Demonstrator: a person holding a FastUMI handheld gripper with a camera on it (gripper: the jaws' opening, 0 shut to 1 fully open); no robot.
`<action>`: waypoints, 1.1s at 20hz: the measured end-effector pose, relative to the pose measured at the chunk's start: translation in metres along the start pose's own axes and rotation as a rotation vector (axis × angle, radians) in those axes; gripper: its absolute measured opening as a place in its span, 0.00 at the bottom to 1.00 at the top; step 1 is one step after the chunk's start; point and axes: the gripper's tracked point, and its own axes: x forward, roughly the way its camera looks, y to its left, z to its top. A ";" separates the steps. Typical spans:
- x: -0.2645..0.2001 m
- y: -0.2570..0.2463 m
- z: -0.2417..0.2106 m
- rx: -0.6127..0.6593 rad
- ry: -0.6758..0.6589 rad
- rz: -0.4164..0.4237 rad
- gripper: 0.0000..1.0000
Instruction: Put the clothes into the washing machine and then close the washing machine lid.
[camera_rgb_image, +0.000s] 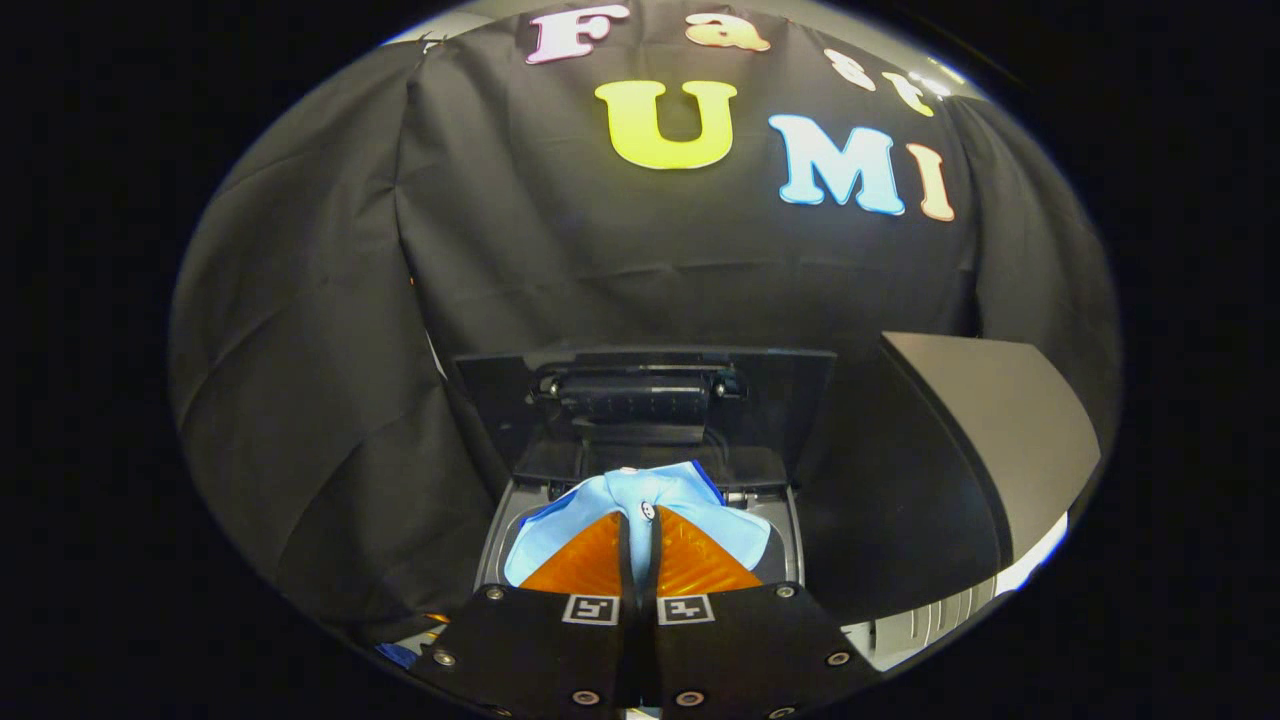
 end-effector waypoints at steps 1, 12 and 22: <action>0.007 0.000 -0.007 0.002 0.020 0.001 0.00; 0.066 -0.002 -0.063 0.021 0.178 0.017 0.00; 0.107 0.005 -0.126 0.033 0.346 0.041 0.00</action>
